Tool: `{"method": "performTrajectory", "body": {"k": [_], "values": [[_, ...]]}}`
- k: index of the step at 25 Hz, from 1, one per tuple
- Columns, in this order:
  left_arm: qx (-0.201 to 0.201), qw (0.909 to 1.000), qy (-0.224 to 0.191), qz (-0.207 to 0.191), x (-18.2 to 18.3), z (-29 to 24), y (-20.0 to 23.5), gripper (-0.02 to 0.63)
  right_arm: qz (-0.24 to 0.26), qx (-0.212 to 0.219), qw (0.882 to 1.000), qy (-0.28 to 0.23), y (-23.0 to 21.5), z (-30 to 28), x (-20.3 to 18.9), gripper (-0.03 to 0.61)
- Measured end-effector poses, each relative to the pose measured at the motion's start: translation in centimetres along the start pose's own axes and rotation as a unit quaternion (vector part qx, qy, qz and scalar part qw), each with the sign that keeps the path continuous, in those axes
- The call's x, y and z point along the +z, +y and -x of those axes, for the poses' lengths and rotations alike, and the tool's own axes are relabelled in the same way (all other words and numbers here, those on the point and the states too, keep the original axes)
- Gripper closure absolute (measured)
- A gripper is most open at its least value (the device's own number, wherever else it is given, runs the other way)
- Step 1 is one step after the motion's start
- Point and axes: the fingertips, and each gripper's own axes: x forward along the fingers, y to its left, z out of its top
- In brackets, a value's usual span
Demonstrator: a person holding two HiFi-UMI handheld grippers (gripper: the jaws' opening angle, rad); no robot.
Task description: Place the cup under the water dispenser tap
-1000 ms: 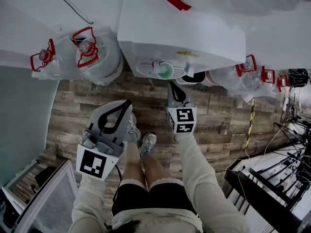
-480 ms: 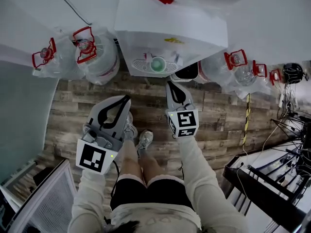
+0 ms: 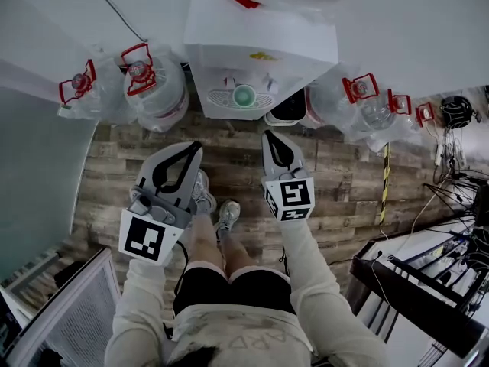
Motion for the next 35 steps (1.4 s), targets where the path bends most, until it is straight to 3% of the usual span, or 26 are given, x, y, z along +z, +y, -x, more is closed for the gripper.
{"method": "performTrajectory", "body": {"k": [24,35], "values": [[0.016,0.9994,-0.03,-0.011,9.1,4.8,-3.7,0.609,0.022,0.0,0.998,-0.065,2.6,12.8,12.7,0.569],[0.034,0.9979,-0.052,-0.016,12.9,7.0,-4.7,0.609,0.016,-0.017,0.996,-0.089,2.3,17.1,16.4,0.569]]}}
